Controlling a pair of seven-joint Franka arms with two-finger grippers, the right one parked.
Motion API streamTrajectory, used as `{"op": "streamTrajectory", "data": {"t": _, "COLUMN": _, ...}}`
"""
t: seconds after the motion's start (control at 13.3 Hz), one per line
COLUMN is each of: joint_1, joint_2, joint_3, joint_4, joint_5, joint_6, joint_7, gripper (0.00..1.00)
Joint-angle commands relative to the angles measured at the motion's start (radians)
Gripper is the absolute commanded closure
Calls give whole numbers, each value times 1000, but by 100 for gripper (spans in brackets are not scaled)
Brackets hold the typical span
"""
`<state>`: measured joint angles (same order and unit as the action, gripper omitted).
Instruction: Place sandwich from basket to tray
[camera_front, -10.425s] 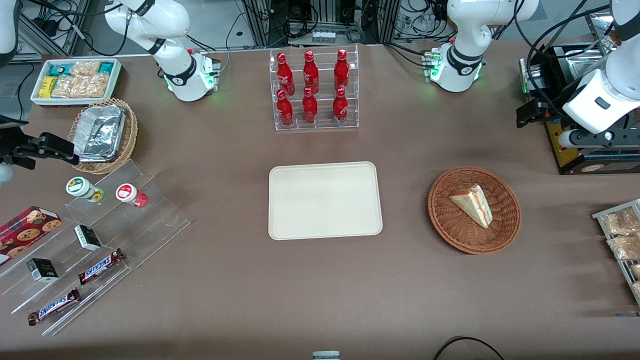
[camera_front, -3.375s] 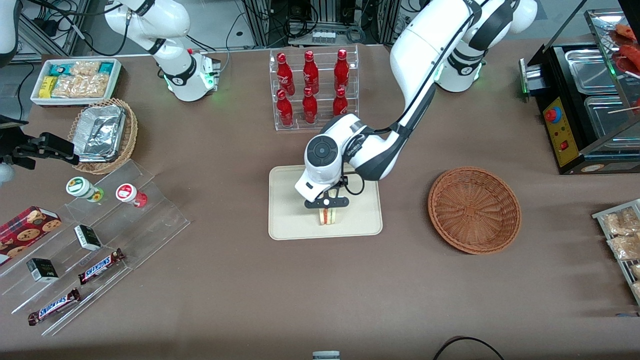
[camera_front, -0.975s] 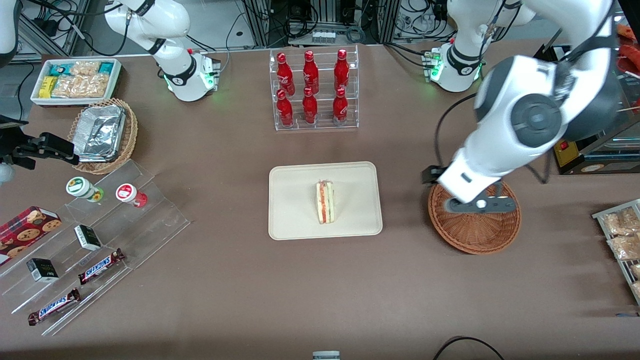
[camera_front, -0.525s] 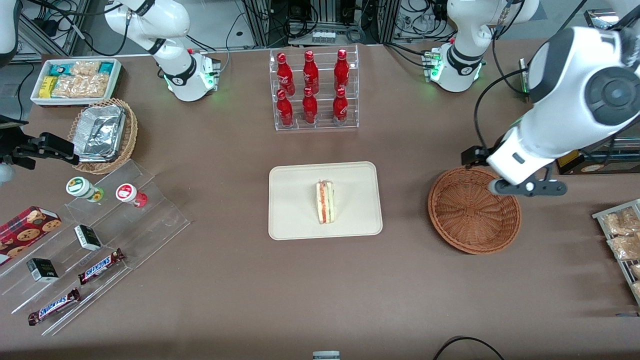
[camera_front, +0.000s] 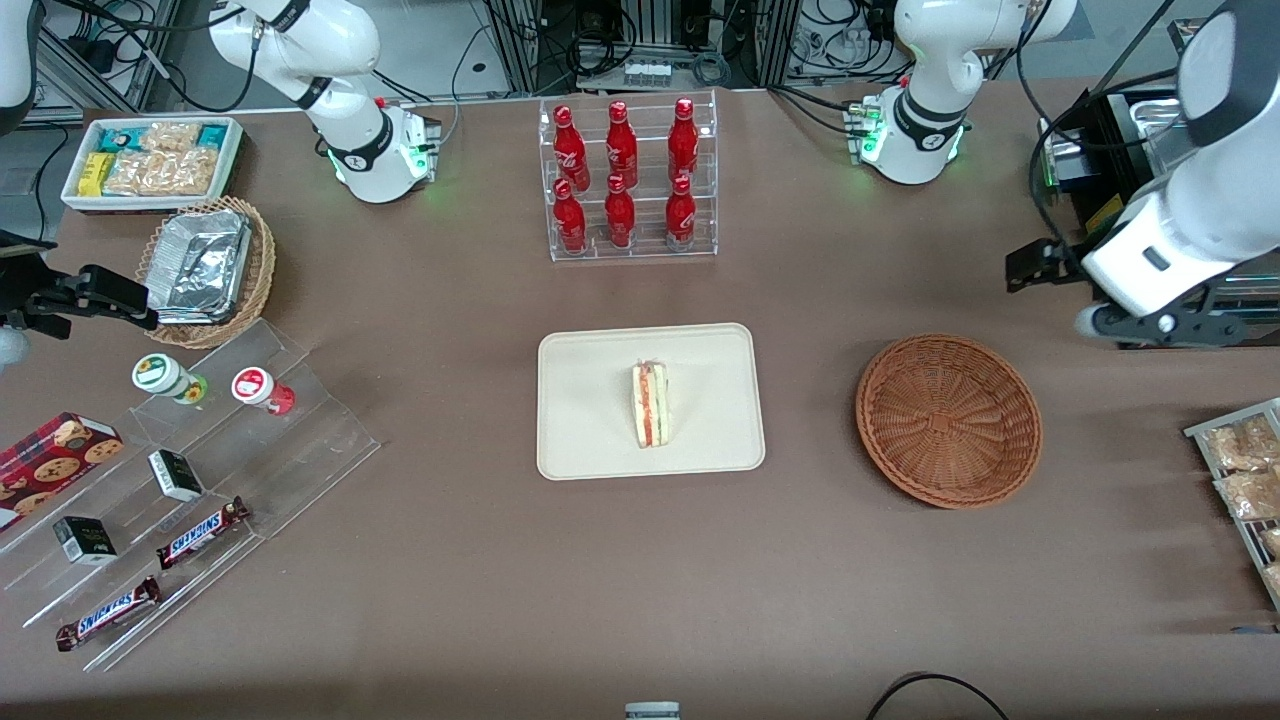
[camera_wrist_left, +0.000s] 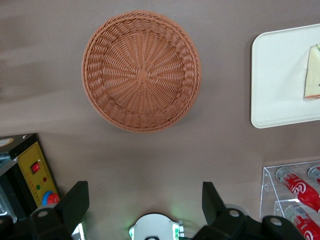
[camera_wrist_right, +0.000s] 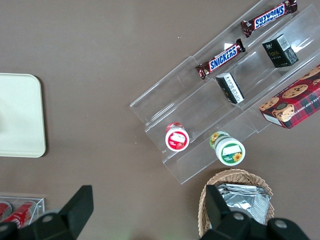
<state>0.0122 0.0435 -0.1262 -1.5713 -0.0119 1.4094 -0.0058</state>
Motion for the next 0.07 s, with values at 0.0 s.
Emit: {"op": "streamTrajectory", "data": {"t": 0.0, "joint_1": 5, "joint_2": -50, "joint_3": -1, "joint_4": -16, "joint_5": -17, "joint_6": -43, "joint_7": 17, "gripper": 0}}
